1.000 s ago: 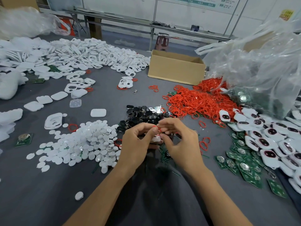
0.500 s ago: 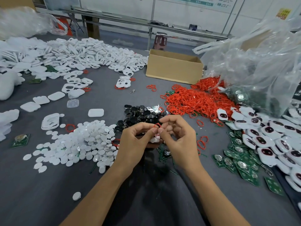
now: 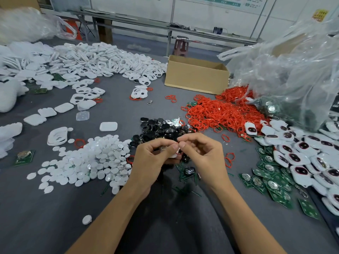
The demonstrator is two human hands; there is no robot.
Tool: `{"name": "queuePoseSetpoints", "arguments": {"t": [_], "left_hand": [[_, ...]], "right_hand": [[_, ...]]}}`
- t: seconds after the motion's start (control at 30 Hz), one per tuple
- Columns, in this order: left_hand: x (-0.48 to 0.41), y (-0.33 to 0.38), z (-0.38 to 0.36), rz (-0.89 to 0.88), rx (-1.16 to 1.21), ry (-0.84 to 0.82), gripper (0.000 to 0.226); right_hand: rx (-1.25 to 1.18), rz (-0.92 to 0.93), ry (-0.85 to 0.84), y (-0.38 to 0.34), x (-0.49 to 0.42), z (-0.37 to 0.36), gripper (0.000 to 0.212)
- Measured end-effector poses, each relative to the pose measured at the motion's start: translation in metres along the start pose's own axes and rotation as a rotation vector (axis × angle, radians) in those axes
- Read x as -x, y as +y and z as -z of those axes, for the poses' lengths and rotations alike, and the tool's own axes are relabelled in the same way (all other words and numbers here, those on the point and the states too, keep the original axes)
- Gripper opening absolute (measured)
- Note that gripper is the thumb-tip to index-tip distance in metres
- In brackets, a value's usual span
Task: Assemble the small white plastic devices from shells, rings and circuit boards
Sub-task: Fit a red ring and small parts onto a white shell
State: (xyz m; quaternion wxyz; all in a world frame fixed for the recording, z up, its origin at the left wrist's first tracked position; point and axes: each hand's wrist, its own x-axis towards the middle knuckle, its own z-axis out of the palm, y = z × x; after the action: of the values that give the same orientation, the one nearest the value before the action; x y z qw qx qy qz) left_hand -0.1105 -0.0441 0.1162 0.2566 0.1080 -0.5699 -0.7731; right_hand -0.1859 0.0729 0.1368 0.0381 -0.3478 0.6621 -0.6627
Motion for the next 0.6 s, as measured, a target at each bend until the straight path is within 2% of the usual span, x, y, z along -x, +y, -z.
{"name": "queuePoseSetpoints", "arguments": {"t": [0.1,0.23,0.33,0.43,0.6], "left_hand": [[0.000,-0.002,0.000,-0.024,-0.057,-0.004,0.018],[-0.001,-0.005,0.000,-0.078,-0.173,0.030,0.034],[-0.002,-0.007,0.000,-0.057,-0.162,0.066,0.047],[-0.001,-0.007,-0.002,-0.029,-0.111,0.030,0.042],[0.002,-0.008,-0.004,0.010,-0.092,-0.086,0.040]], "right_hand": [[0.014,-0.012,0.045,0.001,0.001,-0.002,0.014],[-0.093,-0.079,0.131,0.003,-0.001,-0.004,0.015],[-0.142,-0.095,0.164,0.003,-0.002,-0.004,0.011],[-0.119,-0.107,0.198,0.004,0.000,-0.006,0.011],[0.104,-0.040,0.242,0.006,0.005,-0.013,0.011]]}}
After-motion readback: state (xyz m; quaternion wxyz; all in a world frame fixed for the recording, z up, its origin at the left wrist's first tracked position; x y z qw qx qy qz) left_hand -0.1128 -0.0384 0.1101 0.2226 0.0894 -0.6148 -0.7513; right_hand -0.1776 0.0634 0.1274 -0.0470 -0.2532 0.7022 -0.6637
